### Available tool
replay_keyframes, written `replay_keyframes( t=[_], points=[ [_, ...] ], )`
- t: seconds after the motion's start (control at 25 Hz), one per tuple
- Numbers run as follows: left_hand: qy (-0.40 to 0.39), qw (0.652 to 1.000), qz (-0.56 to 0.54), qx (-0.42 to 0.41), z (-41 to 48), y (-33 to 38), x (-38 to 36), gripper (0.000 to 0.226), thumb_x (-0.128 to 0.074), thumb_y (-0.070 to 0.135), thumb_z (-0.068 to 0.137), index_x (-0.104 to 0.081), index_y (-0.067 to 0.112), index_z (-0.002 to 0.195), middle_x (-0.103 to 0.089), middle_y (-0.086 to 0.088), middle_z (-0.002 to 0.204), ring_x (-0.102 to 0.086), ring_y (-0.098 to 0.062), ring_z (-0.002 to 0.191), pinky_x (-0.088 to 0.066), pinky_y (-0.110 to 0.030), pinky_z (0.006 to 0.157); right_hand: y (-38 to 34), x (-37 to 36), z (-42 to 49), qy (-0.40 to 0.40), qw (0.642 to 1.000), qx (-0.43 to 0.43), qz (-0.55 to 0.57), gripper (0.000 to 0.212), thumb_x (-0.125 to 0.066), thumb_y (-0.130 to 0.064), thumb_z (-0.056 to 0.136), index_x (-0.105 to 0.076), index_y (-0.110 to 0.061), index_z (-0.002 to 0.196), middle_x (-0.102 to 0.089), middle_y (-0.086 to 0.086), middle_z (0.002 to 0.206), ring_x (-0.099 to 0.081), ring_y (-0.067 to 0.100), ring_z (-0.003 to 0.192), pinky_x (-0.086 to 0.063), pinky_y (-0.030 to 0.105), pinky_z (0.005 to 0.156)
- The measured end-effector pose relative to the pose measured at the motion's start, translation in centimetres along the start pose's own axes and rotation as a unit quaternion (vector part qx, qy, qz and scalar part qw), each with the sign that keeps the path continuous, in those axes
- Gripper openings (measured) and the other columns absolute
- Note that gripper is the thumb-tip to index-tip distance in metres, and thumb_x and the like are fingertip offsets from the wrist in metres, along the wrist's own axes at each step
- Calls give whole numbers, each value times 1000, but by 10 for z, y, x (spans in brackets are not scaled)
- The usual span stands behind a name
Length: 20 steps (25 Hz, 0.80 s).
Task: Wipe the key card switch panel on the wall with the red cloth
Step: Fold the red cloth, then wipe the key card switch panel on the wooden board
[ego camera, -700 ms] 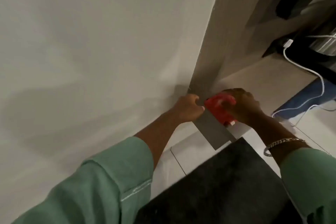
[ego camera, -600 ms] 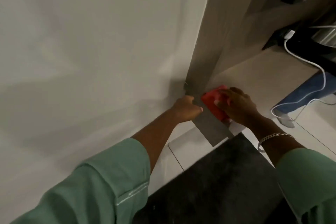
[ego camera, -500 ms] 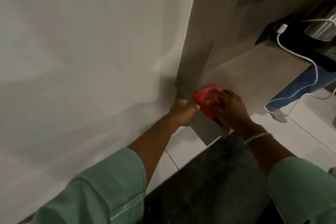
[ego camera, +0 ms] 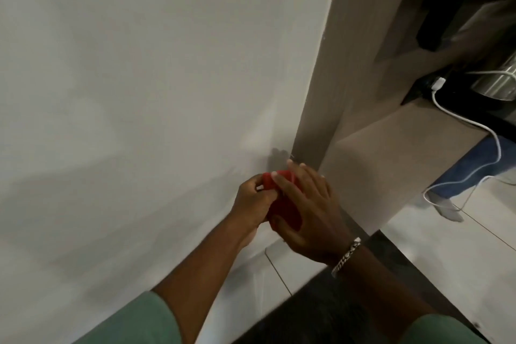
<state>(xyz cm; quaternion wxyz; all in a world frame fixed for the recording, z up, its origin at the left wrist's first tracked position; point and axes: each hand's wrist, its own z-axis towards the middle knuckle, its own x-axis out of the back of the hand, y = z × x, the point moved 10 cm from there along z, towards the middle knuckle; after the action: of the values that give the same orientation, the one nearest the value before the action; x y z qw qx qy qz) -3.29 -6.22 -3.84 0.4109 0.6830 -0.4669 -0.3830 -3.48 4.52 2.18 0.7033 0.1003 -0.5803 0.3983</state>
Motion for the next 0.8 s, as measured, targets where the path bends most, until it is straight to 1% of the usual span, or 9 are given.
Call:
replay_keyframes(
  t=[0.08,0.2,0.28,0.36,0.4,0.48,0.6,0.68,0.8],
  points=[
    [-8,998,44,-42,-34,40,30,23,-60,19,89,-66,29,109,-70,-4,111,-66,-25,104,-62,-40,84,-54,12,10,17,999,34,7,79,-53,-66,81,-29,-35,150,-32,6,162,-30,33,149,-34,63,114],
    [-13,994,56,-90,-96,96,74,34,-67,24,79,-69,22,112,-72,-5,109,-68,-25,103,-63,-38,79,-130,44,27,72,994,70,39,80,-62,-63,77,-41,-28,147,-33,11,161,-36,37,144,-44,55,109],
    [17,990,46,-132,-147,136,114,40,-71,26,71,-70,21,111,-75,-5,105,-71,-23,100,-62,-34,74,-193,65,34,105,988,90,61,80,-64,-57,73,-42,-31,145,-38,9,158,-44,35,137,-56,51,94],
    [46,981,56,-179,-205,176,152,32,-72,22,77,-70,19,109,-76,-6,103,-72,-22,98,-63,-37,74,-257,85,39,131,982,107,85,80,-65,-51,68,-39,-39,143,-43,4,155,-52,29,128,-64,50,73],
    [70,974,67,-205,-234,195,172,26,-69,18,82,-69,18,108,-75,-7,102,-72,-23,97,-63,-40,77,-291,95,41,140,977,126,97,83,-68,-47,67,-37,-41,143,-43,2,154,-54,27,126,-64,49,70],
    [131,952,72,-266,-293,231,214,23,-63,11,89,-69,19,110,-75,-6,102,-72,-21,97,-63,-39,79,-359,116,48,162,964,181,109,91,-78,-44,66,-33,-42,145,-41,3,156,-54,28,128,-63,47,74],
    [187,905,46,-379,-378,279,265,36,-57,0,88,-66,18,118,-74,-1,102,-71,-8,93,-57,-20,71,-443,154,51,260,921,247,151,91,-85,-41,69,-37,-33,146,-39,14,157,-49,35,135,-56,40,86],
    [222,853,54,-469,-438,306,297,37,-56,-1,83,-63,11,118,-72,-4,105,-70,-7,96,-57,-19,79,-487,173,52,327,887,269,185,84,-83,-37,73,-40,-29,145,-38,20,156,-43,39,141,-51,44,102],
    [314,744,93,-583,-515,329,350,32,-51,-1,84,-62,10,112,-70,-10,114,-66,-16,112,-52,-30,101,-535,183,64,361,871,269,197,80,-76,-35,75,-39,-27,145,-33,22,158,-32,42,148,-36,50,120]
  ],
)
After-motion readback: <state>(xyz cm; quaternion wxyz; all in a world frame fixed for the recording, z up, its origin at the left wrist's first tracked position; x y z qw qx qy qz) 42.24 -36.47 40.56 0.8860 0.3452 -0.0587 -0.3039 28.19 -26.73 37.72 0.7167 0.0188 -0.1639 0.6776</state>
